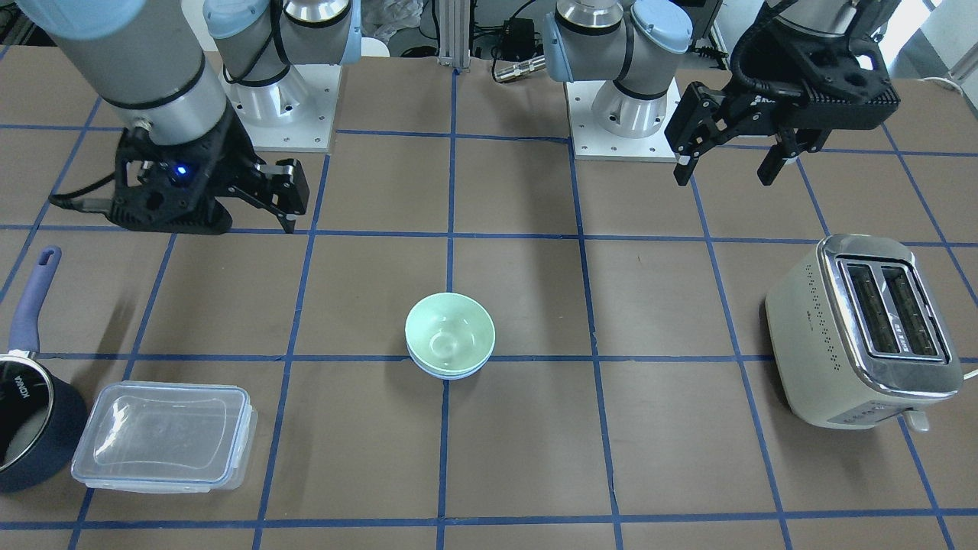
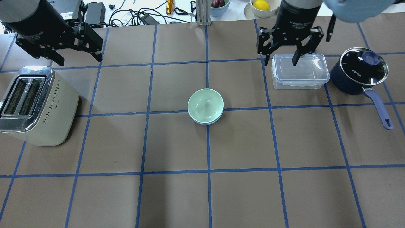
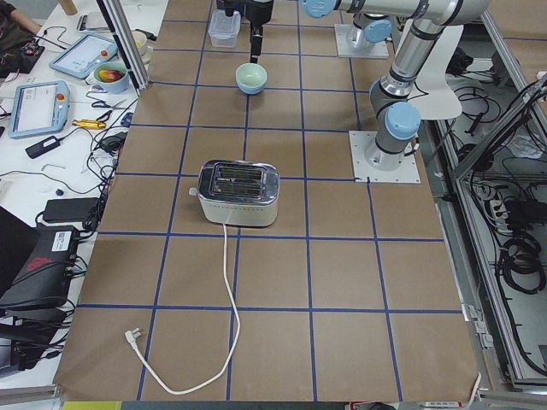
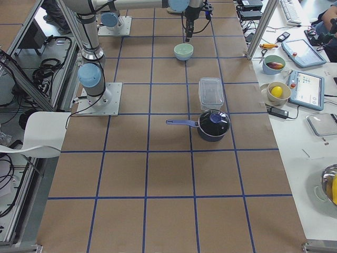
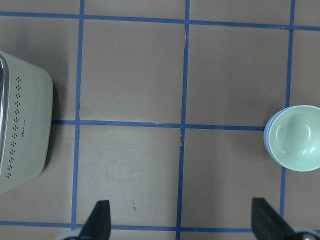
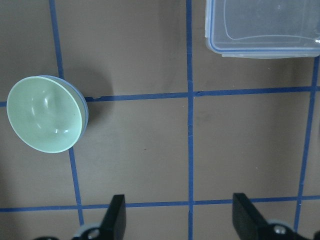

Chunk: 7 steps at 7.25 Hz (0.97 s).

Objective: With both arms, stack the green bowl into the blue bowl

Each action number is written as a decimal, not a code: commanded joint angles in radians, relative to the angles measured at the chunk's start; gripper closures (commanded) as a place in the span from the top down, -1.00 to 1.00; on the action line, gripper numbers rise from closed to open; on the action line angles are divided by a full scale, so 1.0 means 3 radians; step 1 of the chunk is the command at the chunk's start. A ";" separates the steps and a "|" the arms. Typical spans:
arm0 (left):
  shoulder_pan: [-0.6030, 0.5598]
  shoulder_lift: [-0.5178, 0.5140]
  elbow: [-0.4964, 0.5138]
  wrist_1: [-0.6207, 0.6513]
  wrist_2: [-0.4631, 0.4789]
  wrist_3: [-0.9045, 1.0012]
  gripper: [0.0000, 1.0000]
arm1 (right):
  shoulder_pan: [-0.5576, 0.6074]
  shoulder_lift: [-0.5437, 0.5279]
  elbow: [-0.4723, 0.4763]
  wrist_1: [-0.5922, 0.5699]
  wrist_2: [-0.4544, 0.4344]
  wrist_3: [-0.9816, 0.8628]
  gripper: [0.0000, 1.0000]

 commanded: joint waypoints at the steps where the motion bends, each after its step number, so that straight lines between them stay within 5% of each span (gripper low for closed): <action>1: 0.0003 0.0000 0.0001 0.0000 -0.0005 -0.0004 1.00 | -0.0188 -0.0284 0.0226 0.0046 -0.0011 -0.0181 0.55; 2: -0.0002 0.0000 0.0001 0.0000 -0.0005 -0.0019 1.00 | -0.0214 -0.0382 0.0384 -0.0096 0.0005 -0.0242 0.55; 3: -0.0002 0.0000 0.0006 0.0000 -0.0005 -0.0030 1.00 | -0.0209 -0.0418 0.0502 -0.0265 0.0005 -0.0248 1.00; 7: -0.0002 -0.0005 0.0006 -0.0005 0.0011 -0.0050 1.00 | -0.0178 -0.0429 0.0467 -0.0271 0.0005 -0.0243 1.00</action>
